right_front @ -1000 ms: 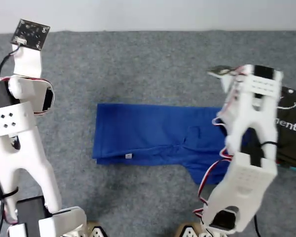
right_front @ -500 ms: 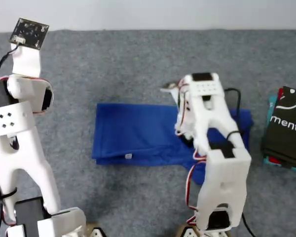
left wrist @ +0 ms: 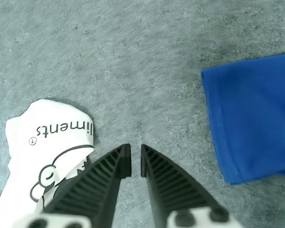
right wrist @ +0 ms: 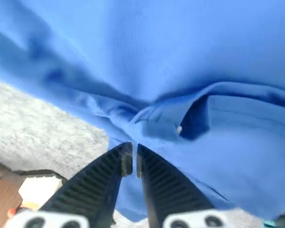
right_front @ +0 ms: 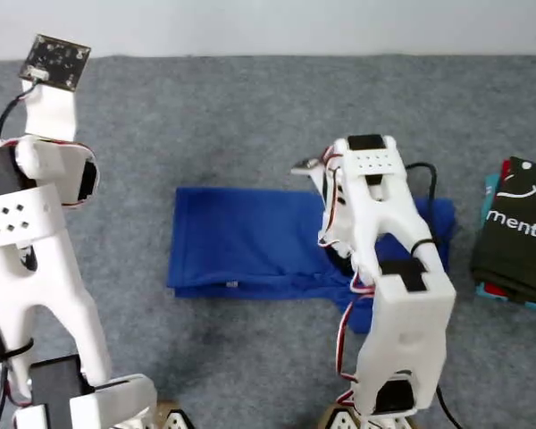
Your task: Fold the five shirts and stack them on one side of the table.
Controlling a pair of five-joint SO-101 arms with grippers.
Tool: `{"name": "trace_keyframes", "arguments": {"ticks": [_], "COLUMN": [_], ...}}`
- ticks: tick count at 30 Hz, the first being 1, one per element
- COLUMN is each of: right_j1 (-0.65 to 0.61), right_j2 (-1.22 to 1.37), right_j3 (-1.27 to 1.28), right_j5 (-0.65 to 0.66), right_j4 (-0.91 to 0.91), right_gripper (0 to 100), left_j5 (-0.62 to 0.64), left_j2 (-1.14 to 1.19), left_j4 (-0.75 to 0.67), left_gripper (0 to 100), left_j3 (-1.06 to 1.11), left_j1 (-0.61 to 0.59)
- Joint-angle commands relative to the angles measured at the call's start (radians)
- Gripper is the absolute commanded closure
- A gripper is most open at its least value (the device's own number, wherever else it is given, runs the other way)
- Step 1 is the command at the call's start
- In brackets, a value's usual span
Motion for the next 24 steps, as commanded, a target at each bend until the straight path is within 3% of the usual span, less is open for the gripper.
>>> {"name": "trace_keyframes", "arguments": {"ticks": [1,12,18,24], "right_j1": [-0.008,0.143,0.145,0.151], "right_j2": [-0.206,-0.852,-1.159,-1.323], "right_j3": [-0.005,0.129,0.13,0.133], "right_j5": [-0.031,-0.055,-0.203,-0.233], "right_j4": [0.045,0.042,0.041,0.041], "right_gripper": [97.2,97.1,96.9,96.9], "left_j5": [-0.002,-0.002,0.0,0.034], "left_j2": [-0.048,-0.009,0.135,0.331], "left_j4": [0.017,0.012,0.014,-0.051], "left_gripper": [96,95,95,95], "left_j3": [-0.01,0.033,0.051,0.05], "left_j1": [0.069,0.267,0.442,0.585]}}
